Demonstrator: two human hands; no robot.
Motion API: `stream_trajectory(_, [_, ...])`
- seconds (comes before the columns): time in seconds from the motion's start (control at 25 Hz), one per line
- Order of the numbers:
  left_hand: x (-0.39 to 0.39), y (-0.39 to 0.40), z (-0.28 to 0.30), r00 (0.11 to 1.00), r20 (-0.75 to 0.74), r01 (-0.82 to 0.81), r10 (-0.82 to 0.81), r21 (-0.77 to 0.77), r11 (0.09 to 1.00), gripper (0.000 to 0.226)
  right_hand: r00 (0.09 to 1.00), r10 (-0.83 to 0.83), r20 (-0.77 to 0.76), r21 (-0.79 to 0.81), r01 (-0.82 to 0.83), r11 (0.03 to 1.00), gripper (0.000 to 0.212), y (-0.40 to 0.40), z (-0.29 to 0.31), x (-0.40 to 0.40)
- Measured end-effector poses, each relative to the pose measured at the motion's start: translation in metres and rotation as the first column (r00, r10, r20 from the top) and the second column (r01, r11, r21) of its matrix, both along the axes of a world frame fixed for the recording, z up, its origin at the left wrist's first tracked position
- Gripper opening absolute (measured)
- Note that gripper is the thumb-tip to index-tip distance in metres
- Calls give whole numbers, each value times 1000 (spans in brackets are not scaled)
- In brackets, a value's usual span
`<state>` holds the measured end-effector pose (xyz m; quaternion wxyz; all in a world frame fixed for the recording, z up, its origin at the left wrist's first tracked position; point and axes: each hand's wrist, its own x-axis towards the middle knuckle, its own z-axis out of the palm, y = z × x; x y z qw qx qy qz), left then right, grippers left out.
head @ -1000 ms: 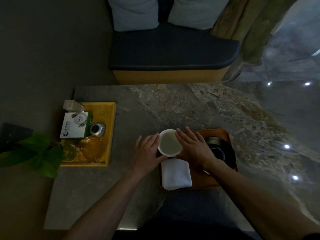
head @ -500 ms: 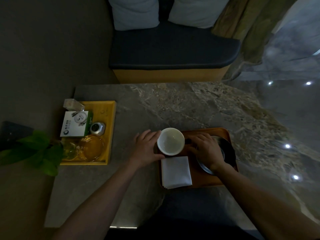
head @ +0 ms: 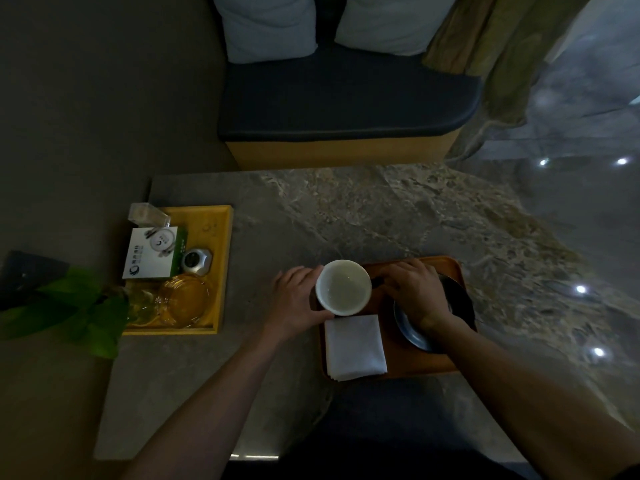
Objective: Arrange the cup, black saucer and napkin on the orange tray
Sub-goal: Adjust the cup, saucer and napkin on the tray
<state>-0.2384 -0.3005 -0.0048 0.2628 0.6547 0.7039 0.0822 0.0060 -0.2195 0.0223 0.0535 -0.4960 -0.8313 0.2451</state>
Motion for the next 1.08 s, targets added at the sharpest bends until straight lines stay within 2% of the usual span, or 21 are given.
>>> stream_trajectory(0.32, [3, -2, 3, 998, 52, -19, 19, 10, 1000, 93, 996, 25, 83, 24, -27, 999, 22, 2, -2, -1])
stream_trajectory(0.8, [4, -2, 3, 997, 77, -23, 23, -11, 1000, 93, 987, 95, 129, 57, -103, 993, 25, 2, -2, -3])
stream_trajectory(1.08, [10, 2, -1, 998, 70, 8, -9, 6, 1000, 94, 987, 63, 149, 78, -75, 994, 20, 4, -6, 8])
